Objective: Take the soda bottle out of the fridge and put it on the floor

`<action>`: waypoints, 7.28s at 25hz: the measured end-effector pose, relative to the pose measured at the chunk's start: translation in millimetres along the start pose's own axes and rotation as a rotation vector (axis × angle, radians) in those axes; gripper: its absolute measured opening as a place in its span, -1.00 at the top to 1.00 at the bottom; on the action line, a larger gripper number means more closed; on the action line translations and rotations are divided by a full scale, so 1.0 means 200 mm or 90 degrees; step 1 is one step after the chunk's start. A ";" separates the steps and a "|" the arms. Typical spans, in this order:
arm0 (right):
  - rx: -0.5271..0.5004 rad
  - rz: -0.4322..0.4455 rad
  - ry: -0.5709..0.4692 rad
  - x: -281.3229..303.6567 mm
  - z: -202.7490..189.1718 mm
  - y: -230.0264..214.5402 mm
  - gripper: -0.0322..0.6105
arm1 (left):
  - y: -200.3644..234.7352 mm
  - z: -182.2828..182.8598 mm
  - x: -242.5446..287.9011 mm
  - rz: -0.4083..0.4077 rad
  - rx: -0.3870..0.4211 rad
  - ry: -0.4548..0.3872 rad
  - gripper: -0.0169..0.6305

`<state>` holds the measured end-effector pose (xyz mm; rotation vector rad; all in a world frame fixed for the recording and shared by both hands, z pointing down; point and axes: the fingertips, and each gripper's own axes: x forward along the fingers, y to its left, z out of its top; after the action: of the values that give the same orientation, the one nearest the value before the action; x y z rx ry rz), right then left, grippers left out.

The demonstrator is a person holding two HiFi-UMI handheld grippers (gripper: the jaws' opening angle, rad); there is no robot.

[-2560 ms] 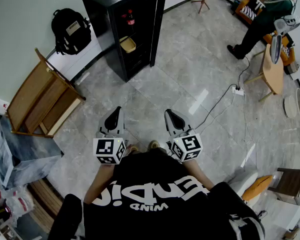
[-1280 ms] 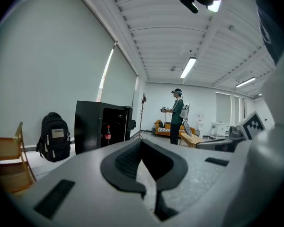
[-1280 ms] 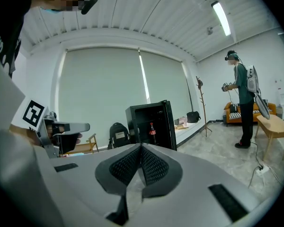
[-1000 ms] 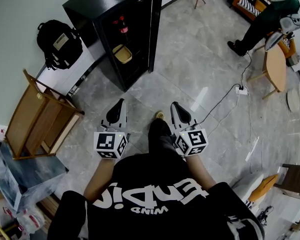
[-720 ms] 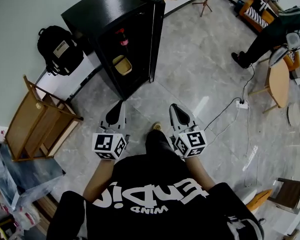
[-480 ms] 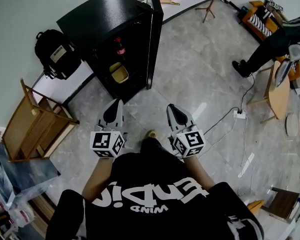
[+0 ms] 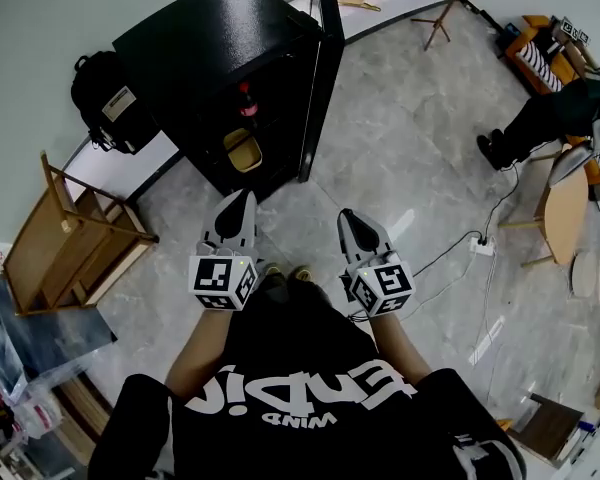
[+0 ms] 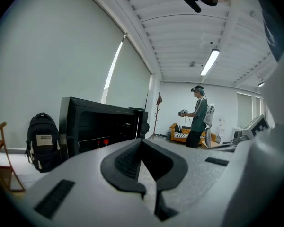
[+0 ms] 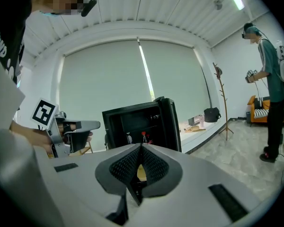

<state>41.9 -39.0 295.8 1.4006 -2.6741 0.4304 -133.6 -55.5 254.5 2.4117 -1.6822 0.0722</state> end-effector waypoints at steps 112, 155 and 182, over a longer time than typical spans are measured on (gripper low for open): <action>0.103 -0.134 0.056 0.13 -0.54 -0.50 0.82 | 0.56 -0.92 1.36 0.030 0.050 0.144 -0.02; 0.073 -0.119 0.053 0.52 -3.14 -1.38 0.82 | 0.17 -3.53 1.68 -0.161 0.086 0.159 -0.02; 0.079 -0.105 0.043 0.68 -3.59 -1.57 0.82 | 0.22 -4.18 1.75 -0.164 0.116 0.147 -0.03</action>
<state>186.6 -108.1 1074.2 1.5954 -2.4930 0.6242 9.6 -234.1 1133.4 2.6103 -1.3058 0.4645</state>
